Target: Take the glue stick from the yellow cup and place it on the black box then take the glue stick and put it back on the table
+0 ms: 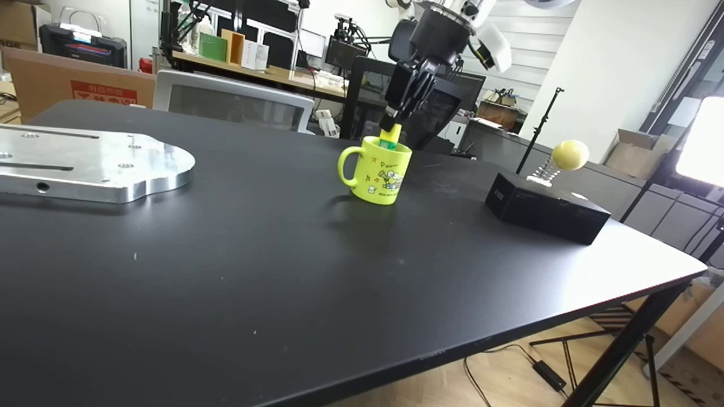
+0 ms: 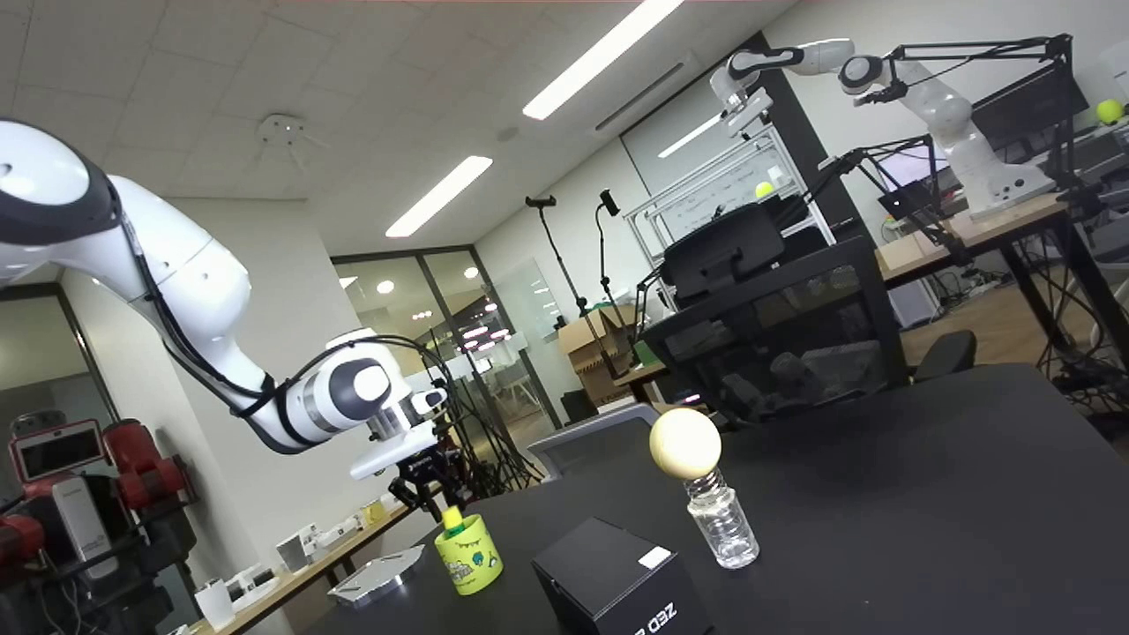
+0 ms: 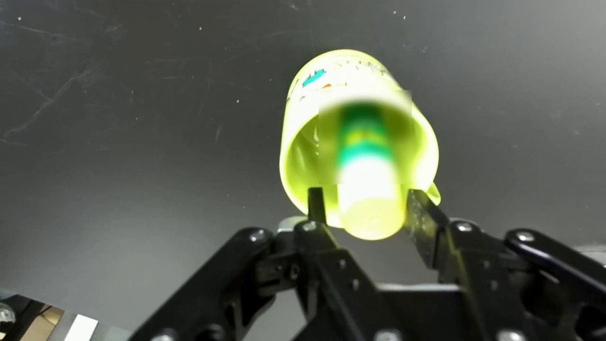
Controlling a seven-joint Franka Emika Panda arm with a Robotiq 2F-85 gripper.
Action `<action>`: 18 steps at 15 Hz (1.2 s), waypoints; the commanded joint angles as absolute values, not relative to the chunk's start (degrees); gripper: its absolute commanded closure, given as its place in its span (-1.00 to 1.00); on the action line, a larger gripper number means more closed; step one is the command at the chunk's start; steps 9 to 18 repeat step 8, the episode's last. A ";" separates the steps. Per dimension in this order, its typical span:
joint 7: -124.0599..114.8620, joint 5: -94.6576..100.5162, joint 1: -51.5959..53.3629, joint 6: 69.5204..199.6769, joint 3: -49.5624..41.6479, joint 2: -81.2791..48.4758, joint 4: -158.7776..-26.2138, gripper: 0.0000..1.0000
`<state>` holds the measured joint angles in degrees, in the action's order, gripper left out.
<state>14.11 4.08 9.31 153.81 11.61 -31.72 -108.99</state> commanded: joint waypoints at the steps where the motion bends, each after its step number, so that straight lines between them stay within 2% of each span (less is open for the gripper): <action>1: 10.54 3.94 9.70 154.99 10.79 -26.99 -110.78 -0.59; 3: 8.95 3.50 9.54 155.25 10.58 -23.09 -112.86 -0.87; 5: 6.54 3.35 9.75 154.50 10.07 -18.80 -115.39 -1.00; 6: 9.91 3.85 9.35 154.94 10.91 -24.61 -110.58 -0.77; 8: 8.67 3.72 9.38 154.39 10.63 -21.19 -112.65 -0.99; 18: 8.67 3.72 9.38 154.39 10.63 -21.19 -112.65 -0.99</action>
